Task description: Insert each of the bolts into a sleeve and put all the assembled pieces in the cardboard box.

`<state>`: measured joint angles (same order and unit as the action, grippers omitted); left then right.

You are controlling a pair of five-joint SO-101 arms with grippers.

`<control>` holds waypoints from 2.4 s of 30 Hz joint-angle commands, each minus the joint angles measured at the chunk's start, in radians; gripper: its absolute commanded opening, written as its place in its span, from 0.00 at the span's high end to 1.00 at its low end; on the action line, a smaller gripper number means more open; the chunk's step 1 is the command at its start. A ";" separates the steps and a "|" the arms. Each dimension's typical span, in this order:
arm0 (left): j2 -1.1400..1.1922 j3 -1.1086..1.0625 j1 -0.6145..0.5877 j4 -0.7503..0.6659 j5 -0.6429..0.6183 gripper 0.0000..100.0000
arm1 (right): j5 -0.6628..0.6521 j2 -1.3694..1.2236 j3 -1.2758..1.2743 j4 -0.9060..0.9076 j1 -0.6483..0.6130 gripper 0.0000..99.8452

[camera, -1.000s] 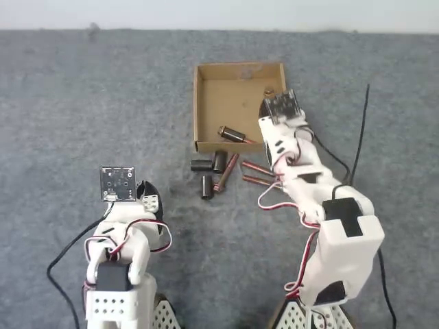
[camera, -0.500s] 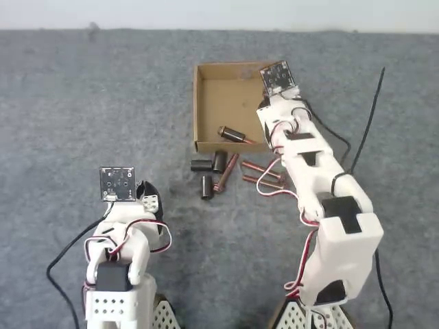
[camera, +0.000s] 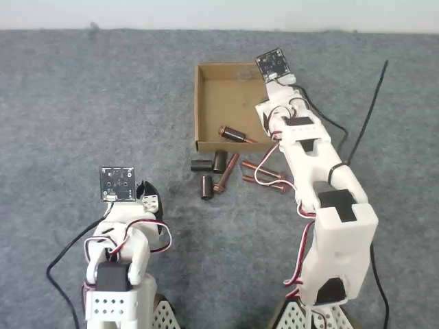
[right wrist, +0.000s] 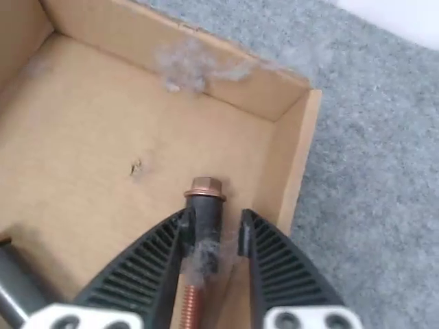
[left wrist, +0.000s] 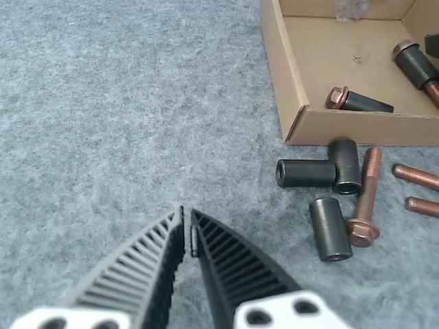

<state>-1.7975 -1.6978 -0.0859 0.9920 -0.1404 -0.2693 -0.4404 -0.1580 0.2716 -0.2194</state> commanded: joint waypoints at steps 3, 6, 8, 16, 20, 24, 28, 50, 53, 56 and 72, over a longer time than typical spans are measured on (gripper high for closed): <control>0.018 0.012 -0.006 0.002 0.009 0.99 | -0.008 0.091 0.051 0.018 -0.013 0.95; 0.018 0.012 -0.006 0.002 0.009 0.99 | -0.008 0.130 0.049 0.085 -0.012 0.95; 0.018 0.012 -0.006 0.002 0.009 0.99 | -0.008 0.157 0.049 0.142 -0.013 0.95; 0.018 0.012 -0.006 0.002 0.009 0.99 | -0.006 0.266 0.049 0.456 -0.013 0.95; 0.018 0.012 -0.006 0.002 0.009 0.99 | -0.006 0.317 0.051 0.613 -0.021 0.95; 0.018 0.012 -0.009 0.002 0.009 0.99 | 0.038 0.386 0.051 0.760 -0.033 0.95; 0.018 0.012 -0.011 0.002 0.009 0.99 | 0.100 0.443 0.051 0.894 -0.061 0.99; 0.017 0.010 -0.298 0.058 0.011 0.99 | 0.259 0.728 -0.175 1.247 -0.275 0.99; 0.017 0.010 -0.296 0.058 0.011 0.99 | 0.262 0.796 -0.275 1.133 -0.305 0.99; 0.017 0.010 -0.296 0.058 0.011 0.99 | 0.262 0.851 -0.354 1.021 -0.331 0.99; 0.017 0.010 -0.295 0.054 0.011 0.99 | 0.376 0.604 -0.313 0.607 -0.338 0.99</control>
<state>-1.7975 -1.6978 -0.3744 1.0487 -0.1404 0.0882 0.2133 -0.5401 0.9314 -0.5493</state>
